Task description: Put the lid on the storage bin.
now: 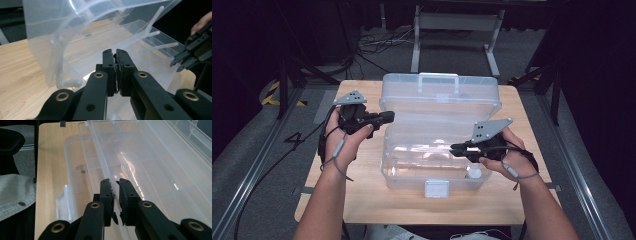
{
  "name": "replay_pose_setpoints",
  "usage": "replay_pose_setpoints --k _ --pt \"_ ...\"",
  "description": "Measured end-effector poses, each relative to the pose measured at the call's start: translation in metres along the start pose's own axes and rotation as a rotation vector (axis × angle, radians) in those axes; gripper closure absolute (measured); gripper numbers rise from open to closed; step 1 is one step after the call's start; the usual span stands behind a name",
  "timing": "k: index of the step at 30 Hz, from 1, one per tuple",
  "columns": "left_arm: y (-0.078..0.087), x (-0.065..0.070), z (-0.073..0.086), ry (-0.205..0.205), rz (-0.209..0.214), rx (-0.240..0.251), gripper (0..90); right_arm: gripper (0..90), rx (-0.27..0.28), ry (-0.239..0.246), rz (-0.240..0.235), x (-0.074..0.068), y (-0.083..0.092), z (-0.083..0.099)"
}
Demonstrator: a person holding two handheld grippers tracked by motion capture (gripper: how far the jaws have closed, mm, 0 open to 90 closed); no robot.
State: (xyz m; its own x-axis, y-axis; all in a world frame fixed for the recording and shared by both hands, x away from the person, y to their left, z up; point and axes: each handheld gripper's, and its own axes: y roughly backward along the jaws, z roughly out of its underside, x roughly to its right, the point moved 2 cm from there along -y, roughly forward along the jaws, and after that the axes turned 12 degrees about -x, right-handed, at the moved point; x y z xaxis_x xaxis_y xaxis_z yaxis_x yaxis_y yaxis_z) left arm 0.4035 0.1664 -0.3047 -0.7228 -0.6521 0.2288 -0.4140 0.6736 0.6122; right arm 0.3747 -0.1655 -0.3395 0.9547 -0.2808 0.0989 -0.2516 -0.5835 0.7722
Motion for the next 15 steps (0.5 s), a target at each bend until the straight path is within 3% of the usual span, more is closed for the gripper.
replay_pose_setpoints --k 6,15 --pt "0.0014 -0.0018 -0.0018 0.006 -0.033 0.012 87.6 82.1 -0.002 0.001 -0.003 -0.0013 0.0013 0.0006" --pt "0.0038 -0.0024 0.002 0.009 -0.041 0.007 88.2 82.6 0.01 -0.012 -0.008 -0.0016 0.0062 0.0026"
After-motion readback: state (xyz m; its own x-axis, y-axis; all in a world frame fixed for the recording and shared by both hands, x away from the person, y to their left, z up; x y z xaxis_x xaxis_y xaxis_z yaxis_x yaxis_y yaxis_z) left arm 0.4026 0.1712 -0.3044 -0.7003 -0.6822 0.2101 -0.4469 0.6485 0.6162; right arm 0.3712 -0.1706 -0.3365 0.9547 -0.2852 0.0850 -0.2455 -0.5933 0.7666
